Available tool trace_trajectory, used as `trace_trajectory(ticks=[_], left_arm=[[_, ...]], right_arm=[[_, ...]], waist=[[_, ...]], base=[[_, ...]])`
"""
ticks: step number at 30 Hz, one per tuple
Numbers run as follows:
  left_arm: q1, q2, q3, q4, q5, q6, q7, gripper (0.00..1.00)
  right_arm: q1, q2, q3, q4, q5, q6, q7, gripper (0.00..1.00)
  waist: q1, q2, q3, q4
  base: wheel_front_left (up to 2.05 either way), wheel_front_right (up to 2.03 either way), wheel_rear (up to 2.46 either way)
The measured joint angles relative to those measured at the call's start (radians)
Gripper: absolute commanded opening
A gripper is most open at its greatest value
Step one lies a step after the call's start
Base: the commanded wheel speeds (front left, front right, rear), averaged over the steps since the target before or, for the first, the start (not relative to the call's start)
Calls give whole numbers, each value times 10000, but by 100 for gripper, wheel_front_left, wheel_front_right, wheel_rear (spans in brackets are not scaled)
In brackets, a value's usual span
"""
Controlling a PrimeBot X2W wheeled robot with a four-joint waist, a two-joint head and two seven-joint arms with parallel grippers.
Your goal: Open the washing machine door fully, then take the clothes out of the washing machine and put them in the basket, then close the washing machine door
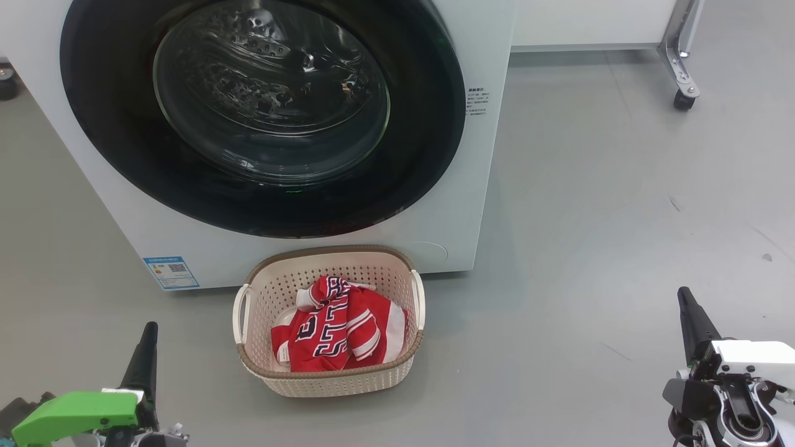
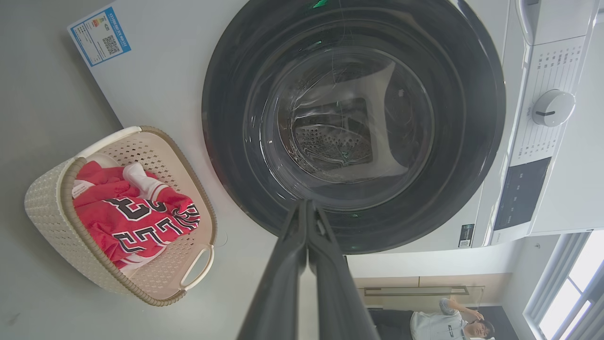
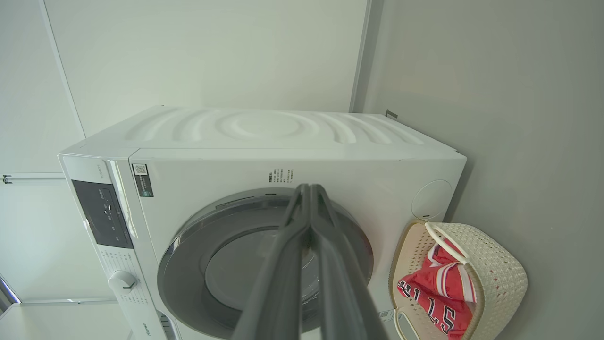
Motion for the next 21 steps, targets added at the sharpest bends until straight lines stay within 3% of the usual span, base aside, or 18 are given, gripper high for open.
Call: trace_trajectory(ticks=[21], left_arm=[[-35,-6,13,63,0,-2,58,0]], right_arm=[[-5,12,-12,31,0,25,0,0]], waist=[[0,0,-2,0]], base=[[0,0,0]])
